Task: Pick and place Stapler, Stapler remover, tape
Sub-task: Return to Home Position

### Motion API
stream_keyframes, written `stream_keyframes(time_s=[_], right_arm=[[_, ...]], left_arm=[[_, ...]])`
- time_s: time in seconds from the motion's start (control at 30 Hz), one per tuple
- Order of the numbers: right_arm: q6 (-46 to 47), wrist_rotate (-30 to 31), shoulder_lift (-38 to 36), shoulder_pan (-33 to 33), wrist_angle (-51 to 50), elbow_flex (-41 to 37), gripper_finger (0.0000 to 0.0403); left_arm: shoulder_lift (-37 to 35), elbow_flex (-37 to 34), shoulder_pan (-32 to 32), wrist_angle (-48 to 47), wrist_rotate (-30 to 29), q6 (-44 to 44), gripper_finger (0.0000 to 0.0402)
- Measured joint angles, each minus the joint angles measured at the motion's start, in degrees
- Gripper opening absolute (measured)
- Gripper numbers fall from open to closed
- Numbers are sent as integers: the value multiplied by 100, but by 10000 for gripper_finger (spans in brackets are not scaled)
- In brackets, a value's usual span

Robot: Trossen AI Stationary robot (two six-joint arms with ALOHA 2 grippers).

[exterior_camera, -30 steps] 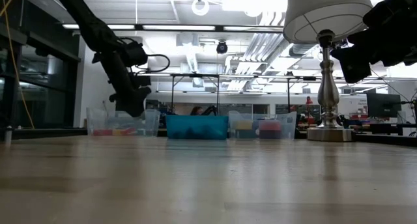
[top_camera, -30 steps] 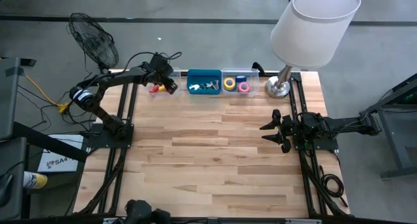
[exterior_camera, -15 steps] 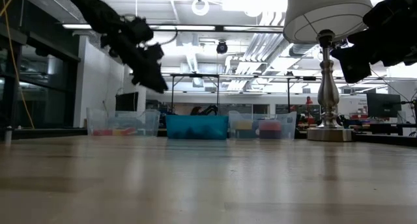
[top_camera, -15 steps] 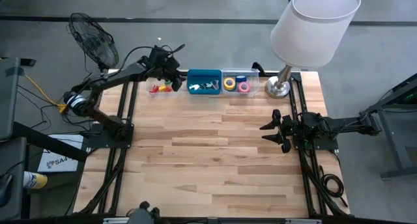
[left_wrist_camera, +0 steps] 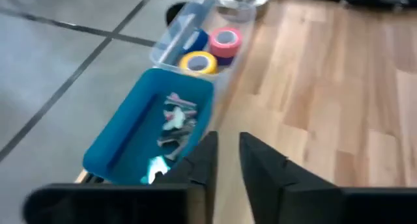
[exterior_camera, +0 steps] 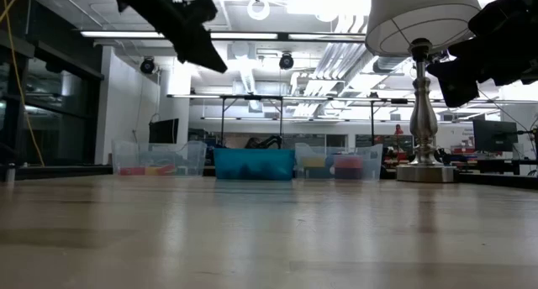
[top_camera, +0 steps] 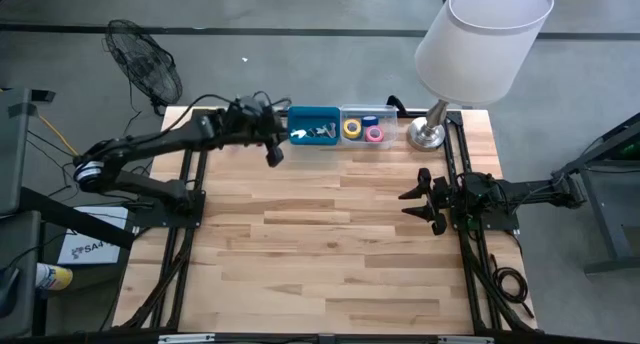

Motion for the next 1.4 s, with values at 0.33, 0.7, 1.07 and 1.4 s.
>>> stream_keyframes(time_s=[0.33,0.7,1.07,1.4], right_arm=[[0,0,2,0,0,2,181],[-2,0,0,0,0,0,181],[-2,0,15,2,-2,2,181],[0,0,15,0,-2,0,181]], left_arm=[[-398,0,-1749,-298,-1394,57,9],[-917,-318,-3179,-333,-1796,788,1],[-3526,-2875,-3509,644,-1895,683,1],[-5208,-4722,-3506,2431,-1886,1563,1]])
